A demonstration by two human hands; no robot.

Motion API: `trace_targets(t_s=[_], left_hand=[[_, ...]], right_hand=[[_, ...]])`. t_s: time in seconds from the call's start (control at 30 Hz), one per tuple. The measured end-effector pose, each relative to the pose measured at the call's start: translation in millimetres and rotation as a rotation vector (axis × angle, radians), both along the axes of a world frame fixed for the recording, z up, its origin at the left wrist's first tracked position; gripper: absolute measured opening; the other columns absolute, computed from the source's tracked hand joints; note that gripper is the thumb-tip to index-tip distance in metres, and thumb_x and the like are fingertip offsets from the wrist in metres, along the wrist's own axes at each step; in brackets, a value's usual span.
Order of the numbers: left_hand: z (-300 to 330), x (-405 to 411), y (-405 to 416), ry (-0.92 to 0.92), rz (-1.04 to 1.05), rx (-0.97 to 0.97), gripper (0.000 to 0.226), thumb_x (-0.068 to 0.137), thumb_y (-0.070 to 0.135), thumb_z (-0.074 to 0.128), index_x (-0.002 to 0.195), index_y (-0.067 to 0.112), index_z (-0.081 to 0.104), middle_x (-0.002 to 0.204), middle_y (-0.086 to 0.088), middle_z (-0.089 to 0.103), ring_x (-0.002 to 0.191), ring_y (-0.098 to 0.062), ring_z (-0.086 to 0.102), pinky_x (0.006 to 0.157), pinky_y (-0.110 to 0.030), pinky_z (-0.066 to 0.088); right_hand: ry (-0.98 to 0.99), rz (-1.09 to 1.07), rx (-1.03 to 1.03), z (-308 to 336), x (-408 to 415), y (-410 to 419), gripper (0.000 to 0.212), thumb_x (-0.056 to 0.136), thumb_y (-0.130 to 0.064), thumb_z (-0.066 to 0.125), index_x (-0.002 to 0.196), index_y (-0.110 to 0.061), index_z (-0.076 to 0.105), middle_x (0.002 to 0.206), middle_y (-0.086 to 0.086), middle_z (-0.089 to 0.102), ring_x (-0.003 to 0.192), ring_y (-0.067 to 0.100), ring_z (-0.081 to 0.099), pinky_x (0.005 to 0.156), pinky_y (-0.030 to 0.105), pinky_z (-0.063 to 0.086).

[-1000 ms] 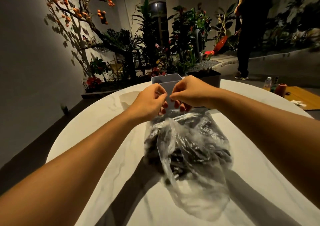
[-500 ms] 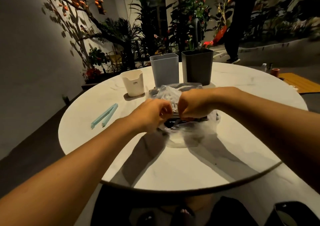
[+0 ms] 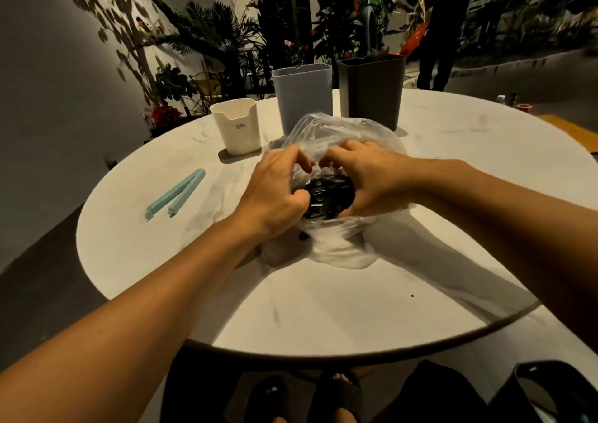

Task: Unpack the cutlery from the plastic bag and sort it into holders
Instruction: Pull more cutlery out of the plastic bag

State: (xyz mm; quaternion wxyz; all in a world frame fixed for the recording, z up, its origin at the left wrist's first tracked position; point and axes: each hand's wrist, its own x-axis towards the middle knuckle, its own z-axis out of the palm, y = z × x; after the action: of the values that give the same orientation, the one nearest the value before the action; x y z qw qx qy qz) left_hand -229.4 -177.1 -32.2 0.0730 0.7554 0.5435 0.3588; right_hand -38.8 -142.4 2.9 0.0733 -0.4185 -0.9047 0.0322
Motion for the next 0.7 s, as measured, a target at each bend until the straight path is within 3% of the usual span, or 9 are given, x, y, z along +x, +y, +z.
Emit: trace_targets(t_s=[0.1, 0.2, 0.3, 0.37, 0.43, 0.53, 0.6, 0.7], left_hand=[[1, 5, 14, -0.114, -0.003, 0.054, 0.02, 0.073, 0.013, 0.047, 0.088, 0.019, 0.059, 0.101, -0.002, 0.063, 0.103, -0.019, 0.055, 0.096, -0.041, 0.049], [5, 10, 27, -0.236, -0.029, 0.067, 0.022, 0.073, 0.008, 0.041, 0.071, 0.012, 0.063, 0.078, -0.006, 0.066, 0.08, -0.019, 0.061, 0.079, -0.04, 0.056], [8, 9, 41, -0.306, -0.024, 0.074, 0.023, 0.071, 0.004, 0.04, 0.065, 0.009, 0.062, 0.065, -0.004, 0.06, 0.064, -0.014, 0.055, 0.063, -0.033, 0.054], [7, 6, 46, -0.387, -0.006, 0.059, 0.025, 0.073, 0.0, 0.041, 0.065, 0.011, 0.062, 0.064, -0.001, 0.06, 0.063, -0.01, 0.056, 0.06, -0.029, 0.055], [3, 1, 49, -0.427, -0.005, 0.032, 0.029, 0.076, -0.001, 0.043, 0.068, 0.015, 0.065, 0.069, 0.002, 0.065, 0.069, -0.009, 0.061, 0.067, -0.029, 0.056], [-3, -9, 46, -0.283, -0.103, -0.083, 0.025, 0.091, 0.007, 0.054, 0.092, 0.023, 0.073, 0.095, 0.007, 0.072, 0.095, -0.009, 0.067, 0.089, -0.027, 0.054], [-4, -18, 46, -0.146, -0.116, -0.116, 0.025, 0.092, 0.013, 0.066, 0.113, 0.026, 0.07, 0.119, 0.01, 0.067, 0.115, -0.005, 0.058, 0.104, -0.022, 0.044], [-2, -27, 45, -0.061, -0.09, -0.064, 0.042, 0.086, 0.005, 0.071, 0.122, 0.026, 0.066, 0.128, 0.011, 0.058, 0.123, -0.003, 0.049, 0.108, -0.018, 0.035]], right_hand=[[0.118, 0.067, -0.143, -1, 1, 8, 0.061, 0.074, -0.039, 0.084, 0.127, -0.027, 0.056, 0.115, -0.007, 0.059, 0.105, 0.015, 0.059, 0.089, 0.025, 0.052], [0.166, 0.095, -0.194, -1, -5, 16, 0.049, 0.076, -0.034, 0.084, 0.119, -0.023, 0.064, 0.105, -0.006, 0.067, 0.094, 0.014, 0.065, 0.079, 0.021, 0.056], [0.182, 0.123, -0.145, -1, -12, 24, 0.062, 0.074, -0.039, 0.084, 0.129, -0.026, 0.059, 0.109, -0.008, 0.066, 0.095, 0.012, 0.063, 0.082, 0.023, 0.056], [0.219, 0.136, -0.128, -2, -15, 25, 0.072, 0.072, -0.041, 0.085, 0.136, -0.029, 0.054, 0.115, -0.01, 0.064, 0.099, 0.009, 0.061, 0.089, 0.024, 0.053], [0.261, 0.147, -0.127, -4, -17, 27, 0.057, 0.073, -0.039, 0.085, 0.125, -0.026, 0.062, 0.111, -0.008, 0.067, 0.096, 0.009, 0.063, 0.089, 0.028, 0.057], [0.264, 0.142, -0.123, -5, -13, 23, 0.043, 0.075, -0.033, 0.083, 0.115, -0.024, 0.068, 0.104, -0.008, 0.069, 0.092, 0.01, 0.065, 0.083, 0.029, 0.059], [0.252, 0.166, -0.097, -5, -9, 20, 0.036, 0.077, -0.028, 0.082, 0.11, -0.025, 0.067, 0.1, -0.01, 0.067, 0.089, 0.009, 0.064, 0.08, 0.025, 0.058], [0.218, 0.154, -0.092, -8, -5, 16, 0.035, 0.083, -0.015, 0.076, 0.111, -0.031, 0.064, 0.106, -0.01, 0.063, 0.097, 0.01, 0.062, 0.083, 0.027, 0.056]])
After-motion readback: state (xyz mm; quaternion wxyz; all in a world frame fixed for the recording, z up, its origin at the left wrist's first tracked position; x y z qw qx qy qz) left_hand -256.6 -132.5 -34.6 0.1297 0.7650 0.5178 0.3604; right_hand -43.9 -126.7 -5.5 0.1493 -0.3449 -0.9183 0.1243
